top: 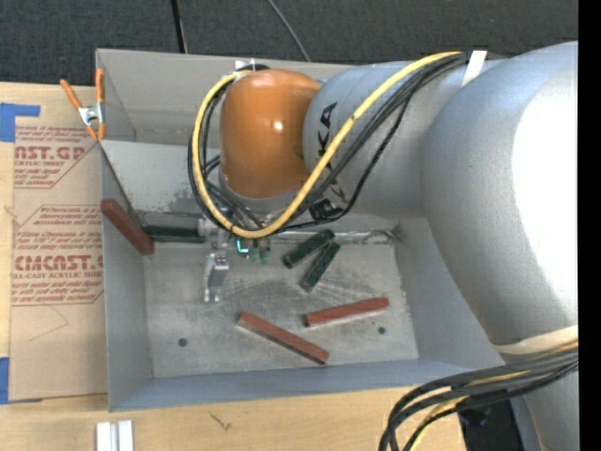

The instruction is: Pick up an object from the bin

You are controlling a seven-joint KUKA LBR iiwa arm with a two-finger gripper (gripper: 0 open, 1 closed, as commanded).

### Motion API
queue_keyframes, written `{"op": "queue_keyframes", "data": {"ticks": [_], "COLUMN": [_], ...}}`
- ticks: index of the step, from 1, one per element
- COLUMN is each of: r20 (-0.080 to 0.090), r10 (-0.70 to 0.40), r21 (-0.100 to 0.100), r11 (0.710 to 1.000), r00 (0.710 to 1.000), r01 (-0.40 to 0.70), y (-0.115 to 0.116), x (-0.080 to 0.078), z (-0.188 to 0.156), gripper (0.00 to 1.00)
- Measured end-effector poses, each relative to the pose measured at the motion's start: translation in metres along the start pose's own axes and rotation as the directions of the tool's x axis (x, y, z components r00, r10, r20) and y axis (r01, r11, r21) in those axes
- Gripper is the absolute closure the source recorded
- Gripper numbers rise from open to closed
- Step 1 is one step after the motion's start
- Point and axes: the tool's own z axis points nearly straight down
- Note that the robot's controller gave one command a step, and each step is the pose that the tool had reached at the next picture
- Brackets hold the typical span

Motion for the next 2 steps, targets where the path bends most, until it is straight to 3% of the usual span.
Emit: {"op": "queue_keyframes", "data": {"ticks": [1,2], "r20": [0.007,0.010], "r10": [0.001,-0.055], "r21": [-0.001,-0.002], "r11": [1.000,0.998], "r00": [1.000,0.998], "r01": [-0.001,0.055], "y": [-0.001,-0.049], "x": [-0.002,0.012], "z": [-0.005,0.023], "gripper": [0.00,0.00]}}
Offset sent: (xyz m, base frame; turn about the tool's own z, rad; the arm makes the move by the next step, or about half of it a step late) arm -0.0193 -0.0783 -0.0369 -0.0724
